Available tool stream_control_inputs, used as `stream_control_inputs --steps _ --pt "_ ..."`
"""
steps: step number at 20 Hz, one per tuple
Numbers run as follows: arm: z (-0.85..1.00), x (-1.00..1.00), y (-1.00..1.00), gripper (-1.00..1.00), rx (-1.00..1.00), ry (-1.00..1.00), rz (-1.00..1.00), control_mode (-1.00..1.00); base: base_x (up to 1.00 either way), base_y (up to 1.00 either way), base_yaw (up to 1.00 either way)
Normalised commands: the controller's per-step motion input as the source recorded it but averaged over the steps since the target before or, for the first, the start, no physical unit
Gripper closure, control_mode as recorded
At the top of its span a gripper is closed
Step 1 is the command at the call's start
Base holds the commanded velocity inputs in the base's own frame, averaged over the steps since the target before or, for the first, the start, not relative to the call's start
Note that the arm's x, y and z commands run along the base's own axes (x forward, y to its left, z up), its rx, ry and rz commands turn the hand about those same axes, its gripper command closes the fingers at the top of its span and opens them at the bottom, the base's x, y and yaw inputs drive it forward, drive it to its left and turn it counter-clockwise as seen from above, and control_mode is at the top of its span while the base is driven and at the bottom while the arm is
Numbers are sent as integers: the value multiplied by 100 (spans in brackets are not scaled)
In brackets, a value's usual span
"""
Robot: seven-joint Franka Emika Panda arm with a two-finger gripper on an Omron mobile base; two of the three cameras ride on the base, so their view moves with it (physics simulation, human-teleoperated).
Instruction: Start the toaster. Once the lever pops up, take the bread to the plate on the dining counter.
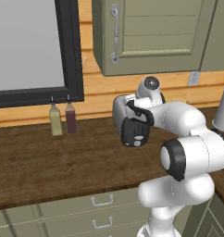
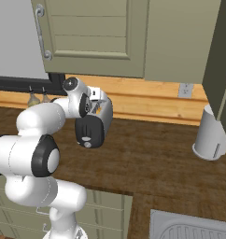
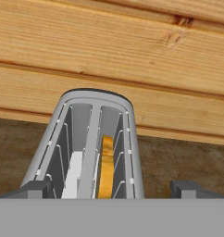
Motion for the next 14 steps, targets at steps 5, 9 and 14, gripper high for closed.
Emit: stream_control_inputs --steps 5,9,14 --pt "0 0 0 -100 0 0 0 -100 0 0 0" --pt "0 0 0 -100 0 0 0 -100 0 0 0" --pt "0 0 0 -100 0 0 0 -100 0 0 0"
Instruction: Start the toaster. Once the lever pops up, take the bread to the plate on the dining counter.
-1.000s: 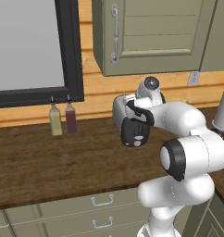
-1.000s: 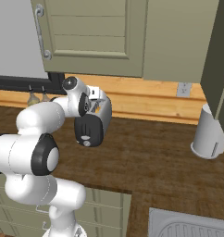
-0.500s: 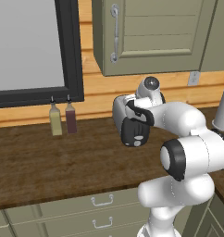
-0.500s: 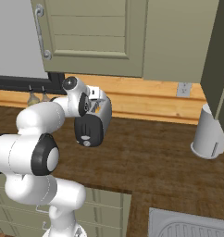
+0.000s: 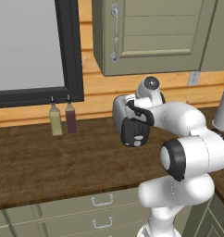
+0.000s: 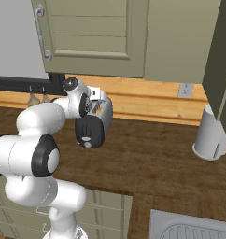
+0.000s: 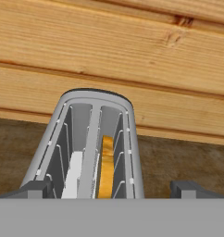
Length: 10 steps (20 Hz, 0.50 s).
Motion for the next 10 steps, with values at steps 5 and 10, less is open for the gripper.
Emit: stream_control_inputs --steps 5,10 --pt "0 0 0 -100 0 0 0 -100 0 0 0" --pt "0 0 0 -100 0 0 0 -100 0 0 0"
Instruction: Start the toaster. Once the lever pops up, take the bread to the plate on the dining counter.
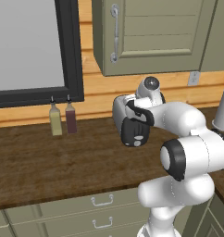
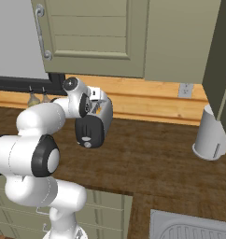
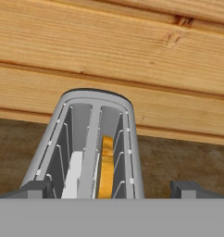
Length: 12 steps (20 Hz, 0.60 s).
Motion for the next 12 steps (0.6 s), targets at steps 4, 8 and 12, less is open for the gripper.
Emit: stream_control_inputs --steps 4,8,12 --pt "0 0 0 -100 0 0 0 -100 0 0 0" --pt "0 0 0 -100 0 0 0 -100 0 0 0" --pt "0 0 0 -100 0 0 0 -100 0 0 0"
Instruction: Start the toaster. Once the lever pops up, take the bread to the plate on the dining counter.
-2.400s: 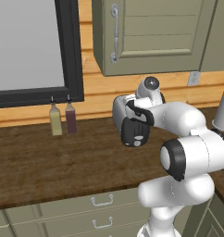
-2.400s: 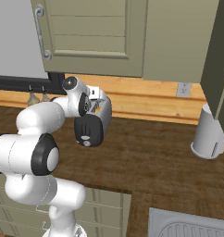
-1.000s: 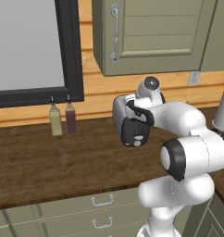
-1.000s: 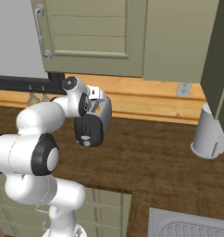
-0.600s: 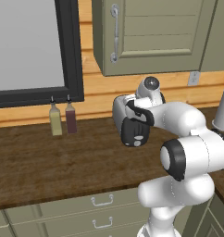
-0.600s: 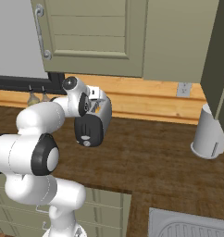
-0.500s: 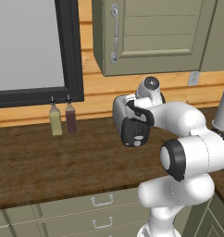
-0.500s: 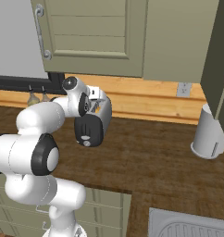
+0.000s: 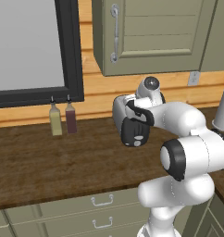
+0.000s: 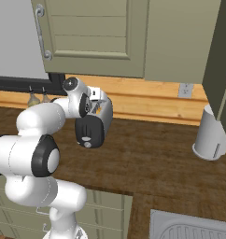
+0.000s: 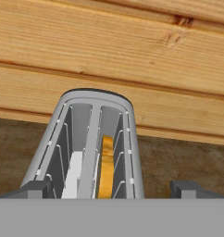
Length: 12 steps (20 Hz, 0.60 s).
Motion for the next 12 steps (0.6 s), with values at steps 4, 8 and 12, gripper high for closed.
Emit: stream_control_inputs --steps 4,8,12 --pt "0 0 0 -100 0 0 0 -100 0 0 0" --pt "0 0 0 -100 0 0 0 -100 0 0 0" --pt "0 0 0 -100 0 0 0 -100 0 0 0"
